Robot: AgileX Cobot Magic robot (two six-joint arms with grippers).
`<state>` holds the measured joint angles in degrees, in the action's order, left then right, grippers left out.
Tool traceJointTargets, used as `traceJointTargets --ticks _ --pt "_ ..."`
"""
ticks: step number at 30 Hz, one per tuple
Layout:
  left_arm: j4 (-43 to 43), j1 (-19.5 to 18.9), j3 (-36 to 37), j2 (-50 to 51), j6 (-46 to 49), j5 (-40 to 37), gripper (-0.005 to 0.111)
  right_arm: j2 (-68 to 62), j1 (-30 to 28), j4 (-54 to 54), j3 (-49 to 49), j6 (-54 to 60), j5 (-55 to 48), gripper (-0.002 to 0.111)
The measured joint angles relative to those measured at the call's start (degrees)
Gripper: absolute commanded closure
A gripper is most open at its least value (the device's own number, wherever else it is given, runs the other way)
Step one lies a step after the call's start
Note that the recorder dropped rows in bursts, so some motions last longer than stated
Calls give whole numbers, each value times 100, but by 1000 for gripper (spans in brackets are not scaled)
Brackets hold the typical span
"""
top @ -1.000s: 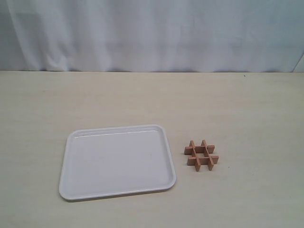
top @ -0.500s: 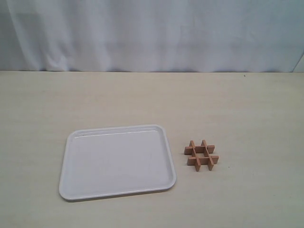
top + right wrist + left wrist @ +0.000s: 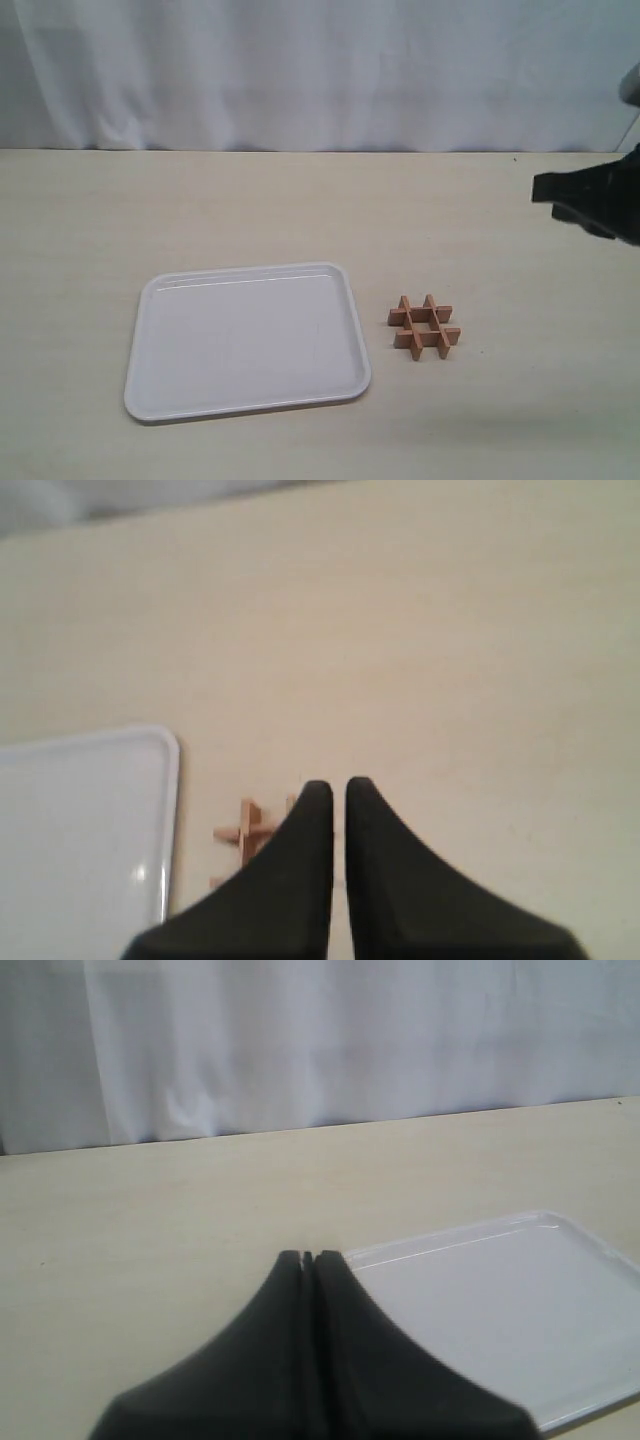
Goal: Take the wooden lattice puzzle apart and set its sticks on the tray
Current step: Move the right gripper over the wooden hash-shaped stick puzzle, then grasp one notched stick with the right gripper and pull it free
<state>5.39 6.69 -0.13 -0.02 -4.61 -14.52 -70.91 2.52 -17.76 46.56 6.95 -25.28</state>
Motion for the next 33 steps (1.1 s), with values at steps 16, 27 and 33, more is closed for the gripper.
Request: traceJointTargets --ticks 16,27,33 --pt "0 0 0 0 0 0 107 -2864 1670 2208 1272 -1824 -2167 102" --pt "0 0 0 0 0 0 107 -3502 1683 1946 1493 -1942 -1778 77" --pt "0 0 0 0 0 0 107 -3663 1683 1865 1496 -1942 -1573 77"
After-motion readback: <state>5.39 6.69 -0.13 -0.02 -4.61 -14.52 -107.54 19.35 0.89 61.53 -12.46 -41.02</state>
